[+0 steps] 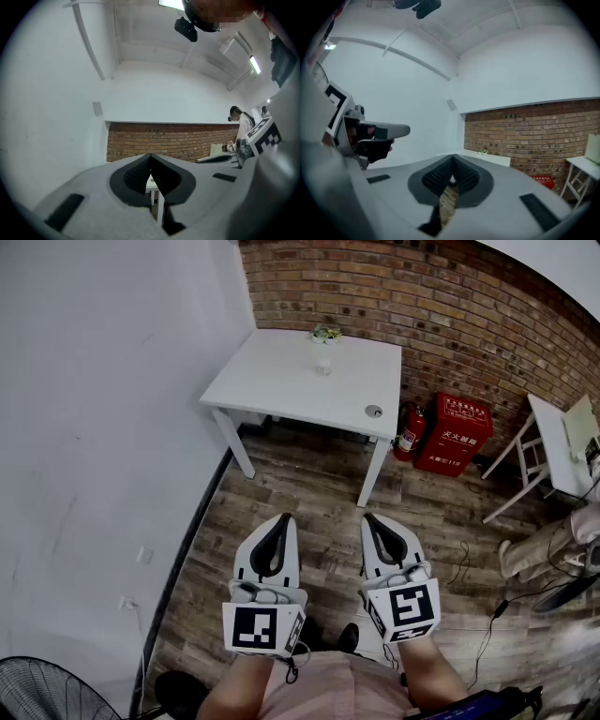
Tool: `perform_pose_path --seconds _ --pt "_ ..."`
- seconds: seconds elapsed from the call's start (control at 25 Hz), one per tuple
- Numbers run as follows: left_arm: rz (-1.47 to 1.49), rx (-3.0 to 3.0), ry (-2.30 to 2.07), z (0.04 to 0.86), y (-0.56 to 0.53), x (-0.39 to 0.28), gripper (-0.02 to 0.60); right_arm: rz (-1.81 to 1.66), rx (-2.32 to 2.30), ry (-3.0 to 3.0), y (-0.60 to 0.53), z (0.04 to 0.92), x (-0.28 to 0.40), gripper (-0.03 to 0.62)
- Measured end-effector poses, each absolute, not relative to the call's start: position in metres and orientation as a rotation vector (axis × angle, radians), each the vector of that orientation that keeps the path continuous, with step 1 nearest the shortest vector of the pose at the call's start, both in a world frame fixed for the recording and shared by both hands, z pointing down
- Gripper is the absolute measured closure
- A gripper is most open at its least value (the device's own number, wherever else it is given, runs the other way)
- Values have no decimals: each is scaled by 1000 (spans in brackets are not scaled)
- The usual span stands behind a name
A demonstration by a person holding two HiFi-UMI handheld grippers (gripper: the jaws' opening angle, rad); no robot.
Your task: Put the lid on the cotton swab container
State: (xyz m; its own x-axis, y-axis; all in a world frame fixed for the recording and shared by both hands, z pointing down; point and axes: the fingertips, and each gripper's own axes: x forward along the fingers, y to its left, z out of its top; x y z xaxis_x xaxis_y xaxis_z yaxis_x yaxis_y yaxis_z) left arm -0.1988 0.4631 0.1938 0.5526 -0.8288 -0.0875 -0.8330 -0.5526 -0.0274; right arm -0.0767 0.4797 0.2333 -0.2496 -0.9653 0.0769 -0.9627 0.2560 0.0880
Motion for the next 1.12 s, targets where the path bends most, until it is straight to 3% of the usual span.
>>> perform_pose_path --seconds 0.4,0.44,0.48,0.52,1.12 --pt "106 -2687 1509 194 452 -212 580 -17 1897 -2382 473 233 -79 581" --pt "126 -2686 1520 192 450 -214 537 -5 1887 -2388 471 234 -80 485" --pt "144 -2694 1517 190 449 -215 441 5 1876 -2392 469 235 -82 424" --pt "157 -2704 1507 189 447 -215 410 7 1875 -2391 467 235 -83 420" --pt "108 -2761 1382 203 435 -226 400 -7 1967 -2315 459 245 -94 429"
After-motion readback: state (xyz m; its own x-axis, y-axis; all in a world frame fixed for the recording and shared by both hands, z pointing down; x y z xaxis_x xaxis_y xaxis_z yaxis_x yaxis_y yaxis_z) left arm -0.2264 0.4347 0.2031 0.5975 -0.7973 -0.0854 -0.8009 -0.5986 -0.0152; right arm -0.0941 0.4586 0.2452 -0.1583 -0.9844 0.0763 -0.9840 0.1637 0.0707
